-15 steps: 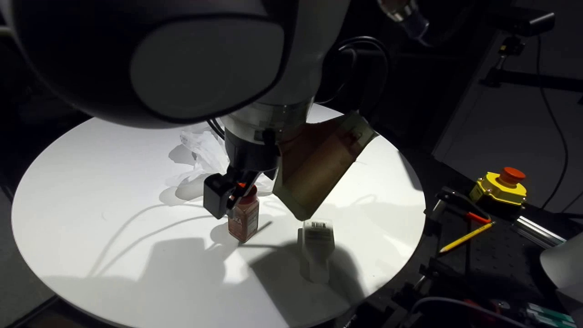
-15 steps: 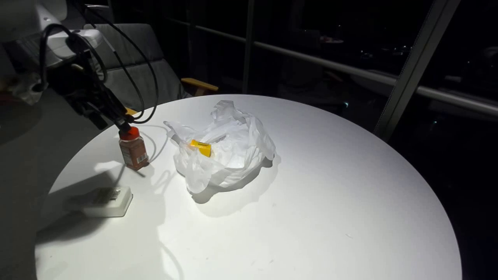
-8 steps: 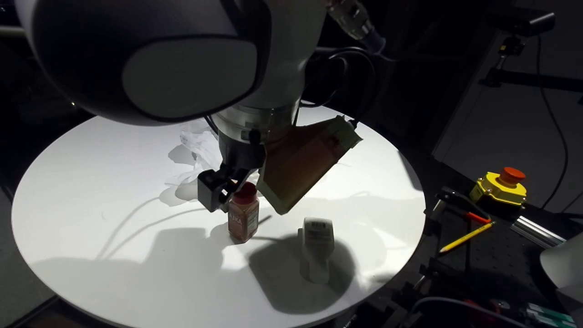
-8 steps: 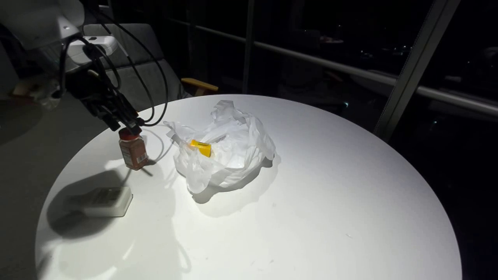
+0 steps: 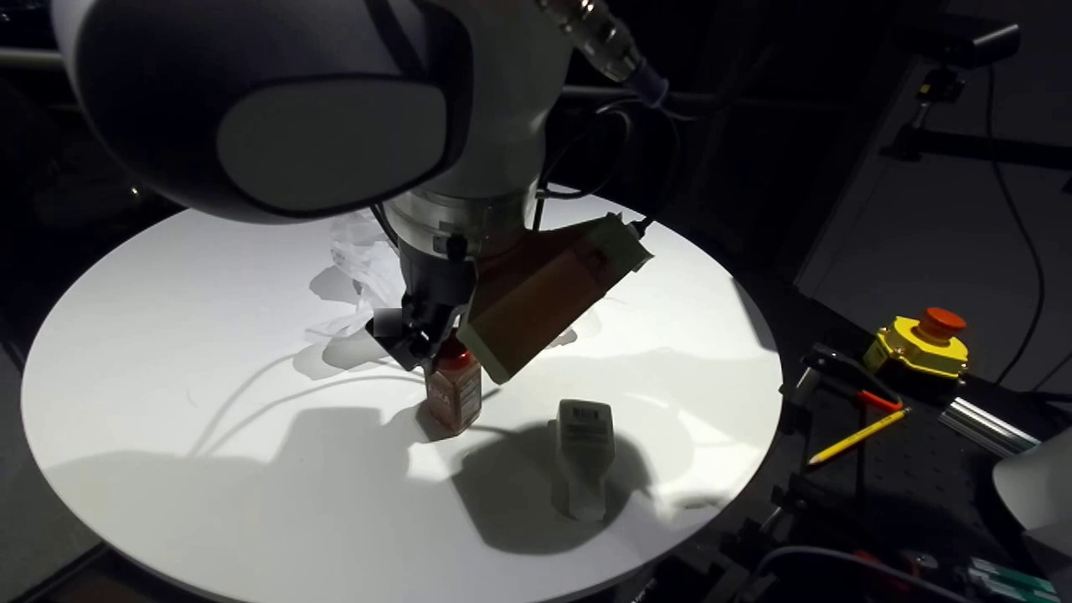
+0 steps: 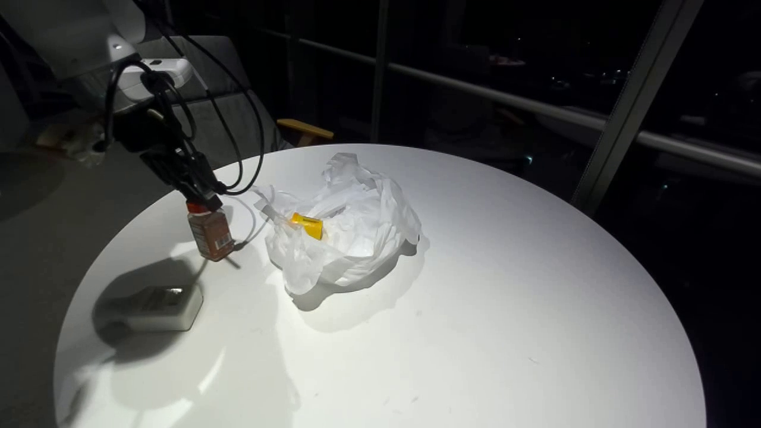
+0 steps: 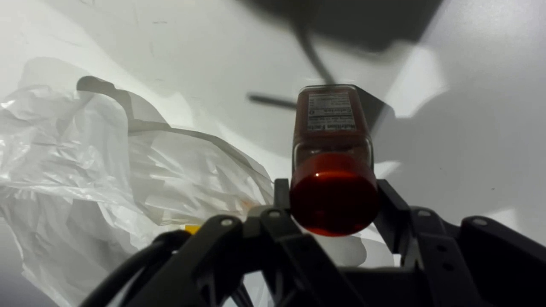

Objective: Place the containers on the table inside the white plastic, pull up the plastic bag

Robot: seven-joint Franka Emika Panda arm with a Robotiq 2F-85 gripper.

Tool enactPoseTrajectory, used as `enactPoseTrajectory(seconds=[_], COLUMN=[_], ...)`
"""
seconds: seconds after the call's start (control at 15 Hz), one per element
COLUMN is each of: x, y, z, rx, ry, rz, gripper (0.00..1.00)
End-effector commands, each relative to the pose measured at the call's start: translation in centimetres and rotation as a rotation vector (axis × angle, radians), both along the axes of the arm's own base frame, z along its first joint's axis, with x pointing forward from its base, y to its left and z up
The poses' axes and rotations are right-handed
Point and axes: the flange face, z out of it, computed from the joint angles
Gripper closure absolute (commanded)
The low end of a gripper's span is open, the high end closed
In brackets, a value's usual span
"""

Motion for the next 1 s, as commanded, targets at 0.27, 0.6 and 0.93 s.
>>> enactPoseTrajectory(seconds=[0.27, 0.6, 0.93], x=[0.9, 4.8, 8.8], y=[0.0, -2.6, -4.3], z=[7.5, 13.5, 10.6], rx=[-0.099, -0.102, -0.147], ry=[0.055, -0.065, -0.151], rz=[-0.008, -0.087, -0.162], gripper=[0.75, 0.75, 0.75])
